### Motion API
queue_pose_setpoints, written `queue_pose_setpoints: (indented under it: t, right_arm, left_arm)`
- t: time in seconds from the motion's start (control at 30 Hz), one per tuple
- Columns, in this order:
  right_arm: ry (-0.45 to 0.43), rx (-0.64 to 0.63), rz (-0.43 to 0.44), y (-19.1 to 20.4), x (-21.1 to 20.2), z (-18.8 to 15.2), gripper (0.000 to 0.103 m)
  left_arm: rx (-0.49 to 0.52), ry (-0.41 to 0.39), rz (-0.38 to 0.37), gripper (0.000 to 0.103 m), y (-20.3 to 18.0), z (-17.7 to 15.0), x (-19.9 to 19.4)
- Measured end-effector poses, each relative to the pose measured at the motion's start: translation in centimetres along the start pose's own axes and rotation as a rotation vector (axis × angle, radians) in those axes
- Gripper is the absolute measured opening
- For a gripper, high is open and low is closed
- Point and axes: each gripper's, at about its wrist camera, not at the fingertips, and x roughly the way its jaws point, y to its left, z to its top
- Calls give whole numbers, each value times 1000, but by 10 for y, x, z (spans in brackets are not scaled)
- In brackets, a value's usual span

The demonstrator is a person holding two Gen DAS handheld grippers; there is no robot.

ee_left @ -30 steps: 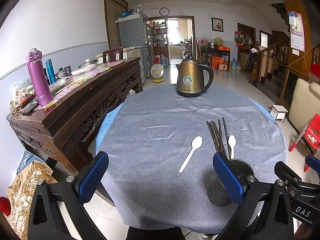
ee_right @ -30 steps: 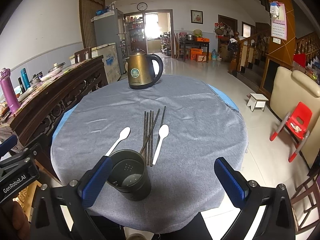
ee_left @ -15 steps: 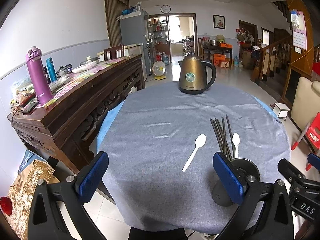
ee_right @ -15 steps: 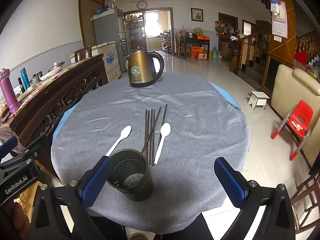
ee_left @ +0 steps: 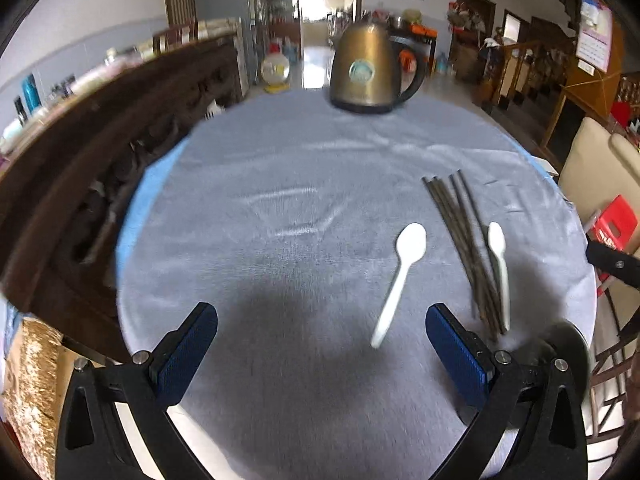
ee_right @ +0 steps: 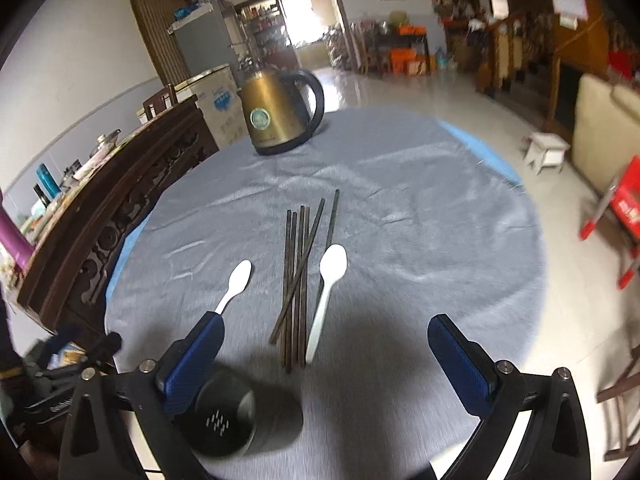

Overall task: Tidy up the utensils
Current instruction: 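Grasp a white plastic spoon with the left tool while the right tool grasps the other spoon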

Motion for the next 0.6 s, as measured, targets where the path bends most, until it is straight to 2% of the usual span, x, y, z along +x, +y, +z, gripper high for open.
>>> queue_pose_setpoints:
  t: [0.1,0.17,0.23,0.33,0.43,0.5,0.57,0.6]
  right_arm:
    - [74,11,18,-7,45,16,87]
    - [104,3,21,-9,70,24,81]
    - [135,0,25,-9,98,32,73]
    - [173,14,35,-12,128,41,66]
    - [196,26,26,-15,145,46,66]
    - [210,34,28,-17,154,48,65]
    - [228,28,26,-16,162,50,65]
    - [243,14,13,-13,168,50,62]
  left_arm:
    - [-19,48,-48,103,2,12,27]
    - [-3,72,-89,103,-4,22,47]
    - [25,99,-100,102,-13,28,64]
    - [64,147,-158,95,-29,38,85]
    - [88,171,-203,89,-44,48,100]
    - [94,193,-209,83,-52,54,113]
    - [91,228,-229,67,-57,57,124]
    - [88,245,-236,64,-61,58,129]
